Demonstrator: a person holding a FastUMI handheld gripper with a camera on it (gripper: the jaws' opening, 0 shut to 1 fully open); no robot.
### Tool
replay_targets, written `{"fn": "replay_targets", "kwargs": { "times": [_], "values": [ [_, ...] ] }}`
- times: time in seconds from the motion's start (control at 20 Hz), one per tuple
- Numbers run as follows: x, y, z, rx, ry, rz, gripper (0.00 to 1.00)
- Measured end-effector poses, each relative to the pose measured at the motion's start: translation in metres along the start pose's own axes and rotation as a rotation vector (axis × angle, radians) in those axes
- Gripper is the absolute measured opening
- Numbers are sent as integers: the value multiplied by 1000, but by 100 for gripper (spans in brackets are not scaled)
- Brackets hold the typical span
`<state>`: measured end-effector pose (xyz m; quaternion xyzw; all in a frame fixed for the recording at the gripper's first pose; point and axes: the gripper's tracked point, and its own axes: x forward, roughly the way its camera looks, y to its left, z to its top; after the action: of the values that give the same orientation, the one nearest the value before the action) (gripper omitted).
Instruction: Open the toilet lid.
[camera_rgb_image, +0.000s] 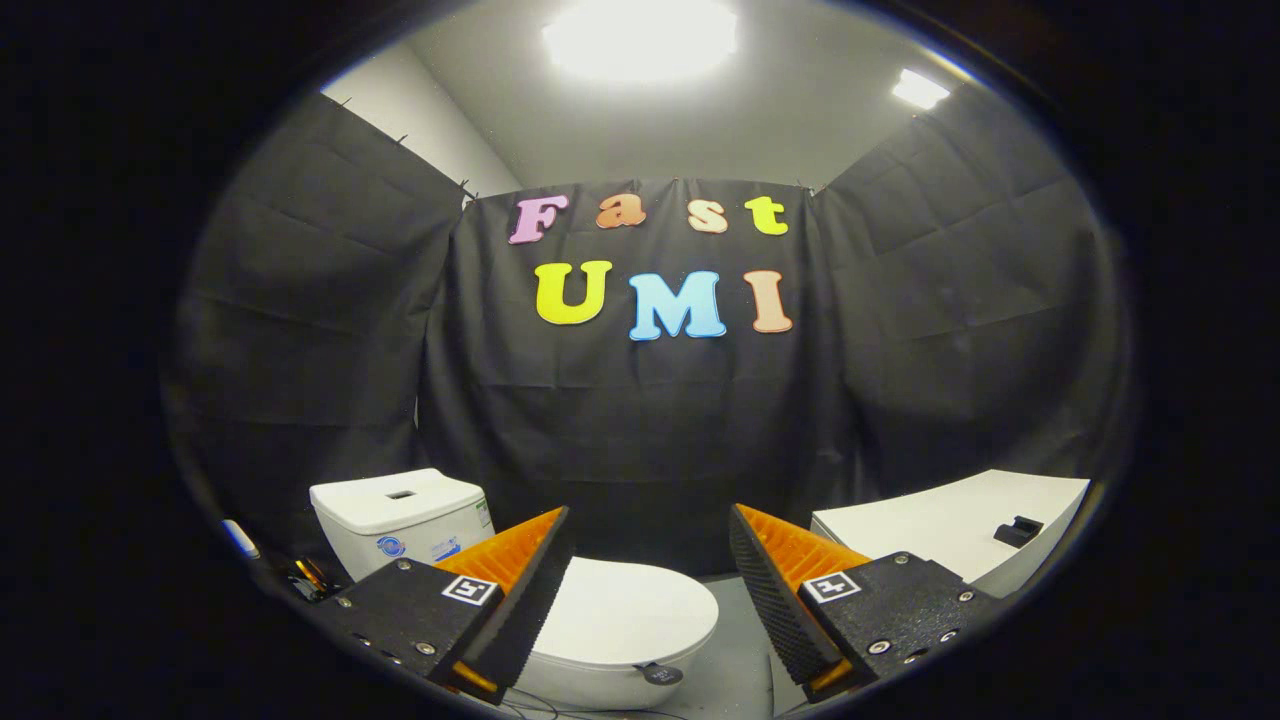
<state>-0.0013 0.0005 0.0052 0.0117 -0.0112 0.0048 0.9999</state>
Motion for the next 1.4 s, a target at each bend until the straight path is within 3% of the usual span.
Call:
{"fn": "replay_targets", "kwargs": {
  "times": [0.6, 0.8, 1.1, 1.4],
  "values": [
    [4, -6, -2, 12, -3, -20, 95],
    [24, 13, -22, 215, 9, 14, 95],
    [51, 1, -93, 449, 138, -96, 96],
    [49, -20, -173, 681, 245, -235, 96]
  ]
}}
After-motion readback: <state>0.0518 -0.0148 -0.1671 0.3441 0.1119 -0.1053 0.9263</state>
